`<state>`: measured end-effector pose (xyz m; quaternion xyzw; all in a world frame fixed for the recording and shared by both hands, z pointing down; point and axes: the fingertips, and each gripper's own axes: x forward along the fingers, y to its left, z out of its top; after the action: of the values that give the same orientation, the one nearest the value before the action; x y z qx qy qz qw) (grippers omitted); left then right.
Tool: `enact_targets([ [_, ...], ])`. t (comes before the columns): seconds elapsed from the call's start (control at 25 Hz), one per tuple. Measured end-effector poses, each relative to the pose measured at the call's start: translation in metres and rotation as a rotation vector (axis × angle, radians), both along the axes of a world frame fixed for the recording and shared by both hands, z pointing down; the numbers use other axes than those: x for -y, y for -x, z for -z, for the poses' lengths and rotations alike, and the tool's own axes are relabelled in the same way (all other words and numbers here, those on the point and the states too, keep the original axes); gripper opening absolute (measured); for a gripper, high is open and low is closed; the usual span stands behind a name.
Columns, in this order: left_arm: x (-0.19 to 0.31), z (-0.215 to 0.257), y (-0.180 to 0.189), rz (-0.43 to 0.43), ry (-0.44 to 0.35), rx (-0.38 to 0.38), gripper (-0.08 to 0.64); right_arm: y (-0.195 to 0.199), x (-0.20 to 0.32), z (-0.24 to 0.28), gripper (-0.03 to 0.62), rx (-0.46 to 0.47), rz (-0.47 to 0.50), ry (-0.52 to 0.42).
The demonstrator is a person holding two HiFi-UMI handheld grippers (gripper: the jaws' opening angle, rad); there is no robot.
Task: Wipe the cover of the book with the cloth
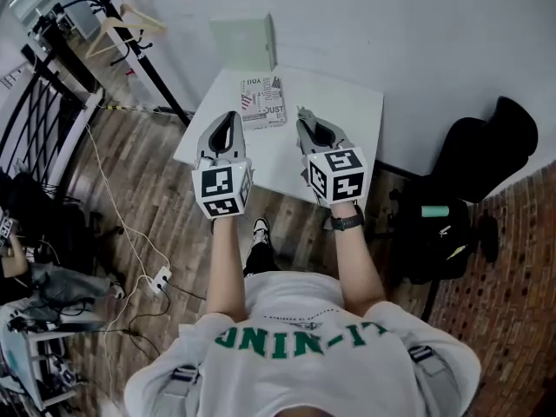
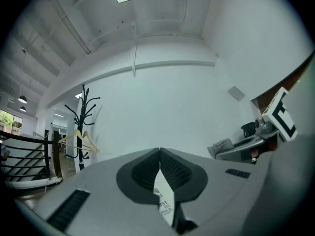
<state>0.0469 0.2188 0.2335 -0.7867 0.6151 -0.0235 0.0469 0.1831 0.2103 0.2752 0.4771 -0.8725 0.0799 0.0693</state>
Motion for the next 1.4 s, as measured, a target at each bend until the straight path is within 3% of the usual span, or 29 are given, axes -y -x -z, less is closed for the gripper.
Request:
enact_targets([
  [0.32,0.153,-0.006,0.086,-0.044,0.039,-0.055,0.015,0.089,0.154,-0.009,0.038,0.039,-0.001,0.09],
  [0.68,0.271,-0.084,0.141,-0.138,0.163,-0.097,0.014,0.15,0.278,-0.094,0.038,0.051,-0.039,0.309],
  [1.08,0.363,-0.164,0.137,-0.139,0.298,-0.08,0.014,0.186,0.407,-0.218,0.04,-0.009,0.066,0.531],
  [1.24,0.38,-0.19,0.126,-0.137,0.326,-0.097,0.014,0.2,0.443,-0.254,0.041,-0.002,0.164,0.606],
  [1.4,0.394,-0.211,0.129,-0.114,0.336,-0.106,0.014,0.212,0.474,-0.288,0.038,0.015,0.202,0.706],
])
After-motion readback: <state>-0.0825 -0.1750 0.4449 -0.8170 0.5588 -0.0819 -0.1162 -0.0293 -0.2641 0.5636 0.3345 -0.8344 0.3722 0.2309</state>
